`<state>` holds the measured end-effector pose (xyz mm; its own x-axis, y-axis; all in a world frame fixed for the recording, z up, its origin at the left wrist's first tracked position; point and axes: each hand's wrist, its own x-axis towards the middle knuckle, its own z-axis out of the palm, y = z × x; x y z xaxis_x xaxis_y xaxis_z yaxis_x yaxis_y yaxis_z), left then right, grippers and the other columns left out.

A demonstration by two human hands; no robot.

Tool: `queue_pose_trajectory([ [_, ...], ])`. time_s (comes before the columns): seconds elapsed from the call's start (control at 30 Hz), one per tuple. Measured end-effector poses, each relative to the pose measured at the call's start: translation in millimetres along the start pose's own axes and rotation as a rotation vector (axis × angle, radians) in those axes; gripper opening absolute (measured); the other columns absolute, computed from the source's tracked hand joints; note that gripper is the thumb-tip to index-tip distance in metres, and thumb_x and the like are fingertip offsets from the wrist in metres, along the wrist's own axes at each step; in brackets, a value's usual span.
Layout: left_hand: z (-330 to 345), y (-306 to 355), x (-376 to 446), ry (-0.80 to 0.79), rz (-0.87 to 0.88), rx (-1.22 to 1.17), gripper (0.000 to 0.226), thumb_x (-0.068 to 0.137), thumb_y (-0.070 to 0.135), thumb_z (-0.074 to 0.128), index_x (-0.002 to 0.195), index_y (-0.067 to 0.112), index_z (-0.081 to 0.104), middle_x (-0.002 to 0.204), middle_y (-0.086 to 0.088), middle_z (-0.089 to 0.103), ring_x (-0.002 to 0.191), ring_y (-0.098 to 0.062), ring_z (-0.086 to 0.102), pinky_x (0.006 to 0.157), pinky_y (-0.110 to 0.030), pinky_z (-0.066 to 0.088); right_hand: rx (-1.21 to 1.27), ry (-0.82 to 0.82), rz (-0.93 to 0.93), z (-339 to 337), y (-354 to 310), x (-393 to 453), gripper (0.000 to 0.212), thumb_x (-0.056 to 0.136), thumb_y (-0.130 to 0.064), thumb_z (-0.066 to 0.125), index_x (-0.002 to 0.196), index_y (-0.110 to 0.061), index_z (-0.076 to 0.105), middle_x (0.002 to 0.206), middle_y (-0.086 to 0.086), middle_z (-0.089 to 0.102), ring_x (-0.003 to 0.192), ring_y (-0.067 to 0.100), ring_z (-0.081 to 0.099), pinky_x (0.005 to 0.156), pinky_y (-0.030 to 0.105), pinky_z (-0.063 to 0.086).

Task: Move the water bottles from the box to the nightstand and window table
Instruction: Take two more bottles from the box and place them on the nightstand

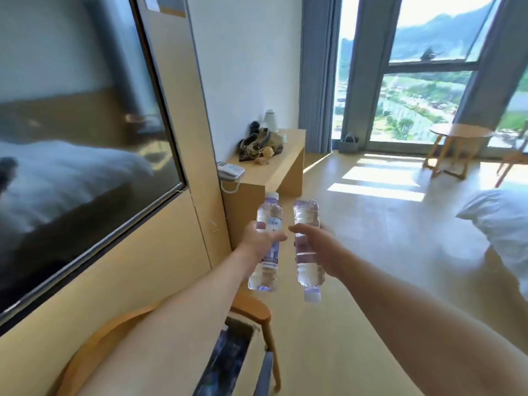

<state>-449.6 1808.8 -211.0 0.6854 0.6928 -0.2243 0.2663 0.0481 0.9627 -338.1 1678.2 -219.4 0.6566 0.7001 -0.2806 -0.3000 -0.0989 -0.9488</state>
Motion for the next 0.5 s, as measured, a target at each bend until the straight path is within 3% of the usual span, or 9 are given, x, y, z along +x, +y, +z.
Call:
queue_pose_trajectory([
  [0.17, 122.9, 34.0, -16.9, -0.196, 0.06, 0.037, 0.071, 0.066, 0.022, 0.09, 0.128, 0.015, 0.057, 0.111, -0.013, 0.072, 0.098, -0.029, 0.073, 0.088, -0.045, 0.061, 0.055, 0.197, -0.091, -120.8, -19.2, -52.6, 0.037, 0.079, -0.024, 0.085, 0.107, -0.011, 0.065, 0.065, 0.008, 0.071, 0.054, 0.022, 0.069, 0.052, 0.033, 0.057],
  [0.23, 179.0, 42.4, -27.8, -0.263, 0.093, 0.047, 0.066, 0.068, 0.022, 0.089, 0.126, 0.016, 0.058, 0.106, -0.013, 0.073, 0.09, -0.028, 0.075, 0.074, -0.04, 0.063, 0.079, 0.29, -0.095, -175.5, -20.6, -75.2, 0.032, 0.079, -0.024, 0.084, 0.103, -0.011, 0.065, 0.064, 0.008, 0.07, 0.053, 0.021, 0.068, 0.052, 0.032, 0.057],
  [0.3, 238.4, 46.2, -40.2, -0.329, 0.123, 0.059, 0.062, 0.073, 0.023, 0.087, 0.126, 0.017, 0.056, 0.106, -0.014, 0.073, 0.088, -0.029, 0.075, 0.066, -0.035, 0.058, 0.11, 0.378, -0.09, -231.2, -17.5, -98.2, 0.035, 0.078, -0.025, 0.084, 0.104, -0.011, 0.065, 0.067, 0.009, 0.069, 0.054, 0.022, 0.066, 0.055, 0.034, 0.057],
  [0.5, 420.9, 55.4, -93.8, -0.534, 0.102, 0.084, 0.06, 0.075, 0.02, 0.086, 0.124, 0.021, 0.052, 0.106, -0.012, 0.069, 0.088, -0.027, 0.073, 0.064, -0.032, 0.056, 0.126, 0.576, -0.075, -394.4, -9.6, -180.5, 0.037, 0.075, -0.028, 0.086, 0.103, -0.012, 0.069, 0.071, 0.009, 0.067, 0.06, 0.02, 0.066, 0.06, 0.036, 0.06],
])
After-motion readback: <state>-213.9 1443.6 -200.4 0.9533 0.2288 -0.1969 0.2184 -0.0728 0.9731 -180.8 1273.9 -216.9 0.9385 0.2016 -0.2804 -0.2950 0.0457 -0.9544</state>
